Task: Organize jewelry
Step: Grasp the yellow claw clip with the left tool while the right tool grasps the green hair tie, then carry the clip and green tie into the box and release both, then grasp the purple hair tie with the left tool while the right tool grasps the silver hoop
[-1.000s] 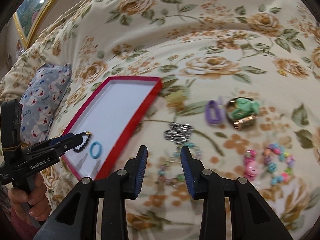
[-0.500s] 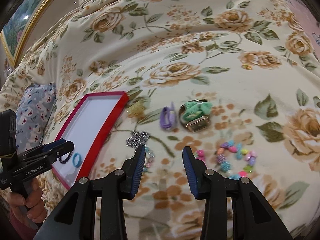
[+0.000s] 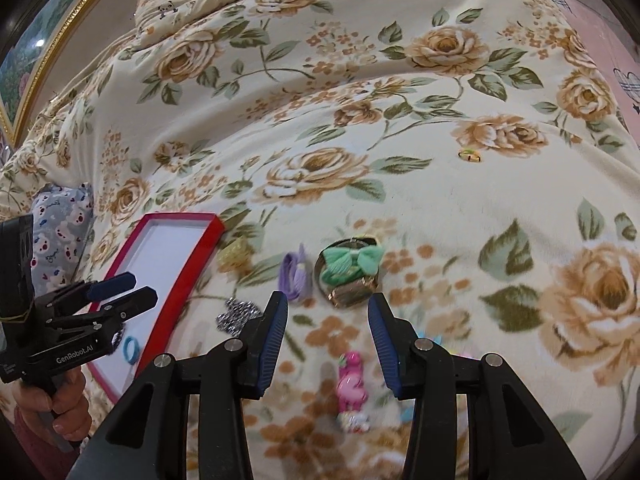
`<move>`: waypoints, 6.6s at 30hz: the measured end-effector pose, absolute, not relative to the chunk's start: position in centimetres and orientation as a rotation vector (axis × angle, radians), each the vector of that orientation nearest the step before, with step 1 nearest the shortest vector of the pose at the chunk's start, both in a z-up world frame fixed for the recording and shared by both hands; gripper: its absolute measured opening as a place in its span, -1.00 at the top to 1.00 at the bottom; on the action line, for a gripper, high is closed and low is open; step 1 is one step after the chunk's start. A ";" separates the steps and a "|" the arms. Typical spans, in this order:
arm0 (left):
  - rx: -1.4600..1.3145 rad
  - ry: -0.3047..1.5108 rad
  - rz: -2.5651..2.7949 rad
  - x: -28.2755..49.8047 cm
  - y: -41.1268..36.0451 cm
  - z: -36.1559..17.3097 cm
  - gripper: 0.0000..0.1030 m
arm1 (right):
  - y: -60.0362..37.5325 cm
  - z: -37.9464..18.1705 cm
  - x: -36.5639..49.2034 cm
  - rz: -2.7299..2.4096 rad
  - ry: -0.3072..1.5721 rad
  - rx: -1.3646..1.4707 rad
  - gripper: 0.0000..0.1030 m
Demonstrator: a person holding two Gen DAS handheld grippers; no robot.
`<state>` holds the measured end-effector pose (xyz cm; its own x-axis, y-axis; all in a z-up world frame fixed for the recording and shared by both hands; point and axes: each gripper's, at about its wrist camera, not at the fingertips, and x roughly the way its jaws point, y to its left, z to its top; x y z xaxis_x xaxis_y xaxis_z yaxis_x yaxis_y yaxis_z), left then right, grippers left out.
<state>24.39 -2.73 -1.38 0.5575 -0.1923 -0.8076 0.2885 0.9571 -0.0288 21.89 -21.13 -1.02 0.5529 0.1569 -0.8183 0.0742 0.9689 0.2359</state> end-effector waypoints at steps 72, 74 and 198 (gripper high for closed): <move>-0.149 0.946 -0.203 21.3 8.8 -0.8 0.51 | -7.8 -1.2 24.8 0.312 0.991 0.213 0.46; -0.152 0.947 -0.185 21.4 9.4 -0.9 0.51 | -6.9 -1.4 25.3 0.328 0.994 0.206 0.46; -0.051 1.101 -0.371 30.3 -9.0 -5.6 -0.11 | -25.1 -5.1 25.3 0.043 1.076 0.309 0.25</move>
